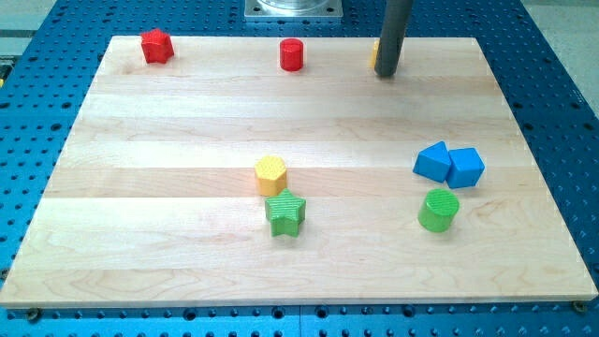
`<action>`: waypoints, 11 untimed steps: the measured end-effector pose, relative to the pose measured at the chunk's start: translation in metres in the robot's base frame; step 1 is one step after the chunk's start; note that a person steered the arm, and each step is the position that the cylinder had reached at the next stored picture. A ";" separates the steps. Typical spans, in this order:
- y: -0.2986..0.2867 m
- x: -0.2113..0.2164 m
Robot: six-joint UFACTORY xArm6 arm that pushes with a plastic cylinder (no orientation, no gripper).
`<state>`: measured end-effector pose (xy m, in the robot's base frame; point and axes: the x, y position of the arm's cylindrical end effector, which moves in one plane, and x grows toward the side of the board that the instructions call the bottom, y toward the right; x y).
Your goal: Move the yellow heart towards the top right corner of the board
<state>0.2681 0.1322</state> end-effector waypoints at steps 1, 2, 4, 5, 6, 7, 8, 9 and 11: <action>-0.053 0.008; -0.043 -0.015; 0.026 -0.016; 0.020 -0.011; 0.002 0.002; 0.002 0.002; 0.003 0.002; 0.004 0.022; 0.086 0.116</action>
